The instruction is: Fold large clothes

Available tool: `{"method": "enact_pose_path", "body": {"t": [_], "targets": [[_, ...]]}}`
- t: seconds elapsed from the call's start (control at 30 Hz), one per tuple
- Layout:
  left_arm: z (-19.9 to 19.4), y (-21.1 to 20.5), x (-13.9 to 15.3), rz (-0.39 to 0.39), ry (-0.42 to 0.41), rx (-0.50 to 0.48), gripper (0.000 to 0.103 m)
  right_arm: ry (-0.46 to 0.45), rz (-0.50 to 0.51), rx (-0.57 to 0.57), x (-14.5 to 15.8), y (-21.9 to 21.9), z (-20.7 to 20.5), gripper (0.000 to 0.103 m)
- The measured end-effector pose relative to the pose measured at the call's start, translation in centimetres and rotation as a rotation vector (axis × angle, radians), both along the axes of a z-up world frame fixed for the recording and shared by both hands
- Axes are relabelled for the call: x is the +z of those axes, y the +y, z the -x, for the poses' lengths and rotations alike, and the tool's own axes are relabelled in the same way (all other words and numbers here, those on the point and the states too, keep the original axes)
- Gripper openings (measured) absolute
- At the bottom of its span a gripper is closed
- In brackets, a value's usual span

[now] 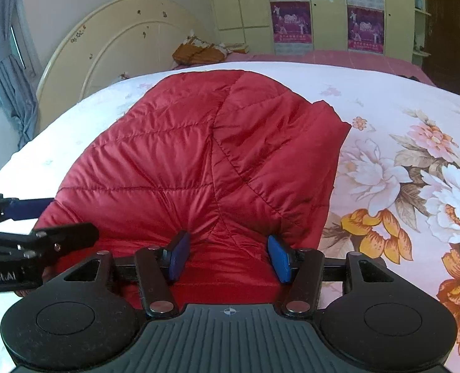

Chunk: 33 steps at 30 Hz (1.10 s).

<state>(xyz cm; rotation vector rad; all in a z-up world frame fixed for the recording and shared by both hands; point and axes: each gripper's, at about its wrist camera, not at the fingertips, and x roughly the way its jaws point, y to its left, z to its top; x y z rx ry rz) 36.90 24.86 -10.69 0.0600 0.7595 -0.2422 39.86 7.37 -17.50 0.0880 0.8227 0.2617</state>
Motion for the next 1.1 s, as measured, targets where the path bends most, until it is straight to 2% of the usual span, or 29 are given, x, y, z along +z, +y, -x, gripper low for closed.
{"method": "enact_pose_path", "body": {"t": [0.17,0.3,0.33,0.4,0.47,0.53,0.67,0.77,0.93,1.1], "targets": [[0.3,0.1,1.2,0.016,0.002,0.074,0.076,-0.032,0.058,0.031,0.1,0.9,0.9,0.054],[1.6,-0.1,2.8,-0.003,-0.023,0.132,0.095,-0.03,0.026,0.033,0.5,0.2,0.7,0.056],[2.0,-0.2,3.2,-0.009,-0.029,0.139,0.101,-0.024,0.014,0.03,1.1,-0.1,0.7,0.059],[3.2,-0.4,3.9,-0.019,-0.04,0.165,0.103,-0.02,0.012,-0.016,2.7,-0.8,1.1,0.082],[4.6,-0.5,4.7,-0.018,-0.033,0.202,0.103,-0.06,-0.018,-0.063,4.6,-1.9,2.7,0.086],[6.3,-0.7,5.4,-0.018,-0.014,0.24,0.103,-0.046,-0.054,-0.082,6.2,-3.0,4.4,0.086],[10.6,-1.9,7.1,-0.072,-0.025,0.281,0.103,-0.039,-0.117,-0.078,8.9,-4.9,9.5,0.087],[15.0,-2.9,8.7,-0.06,-0.066,0.264,0.103,-0.043,-0.133,-0.051,10.6,-5.5,13.9,0.103],[21.2,-4.2,11.0,0.005,-0.1,0.214,0.103,-0.094,-0.089,0.002,13.6,-5.6,21.7,0.103],[25.7,-5.1,12.3,0.003,-0.097,0.202,0.103,-0.16,-0.08,-0.016,16.0,-6.1,28.1,0.103]]}}
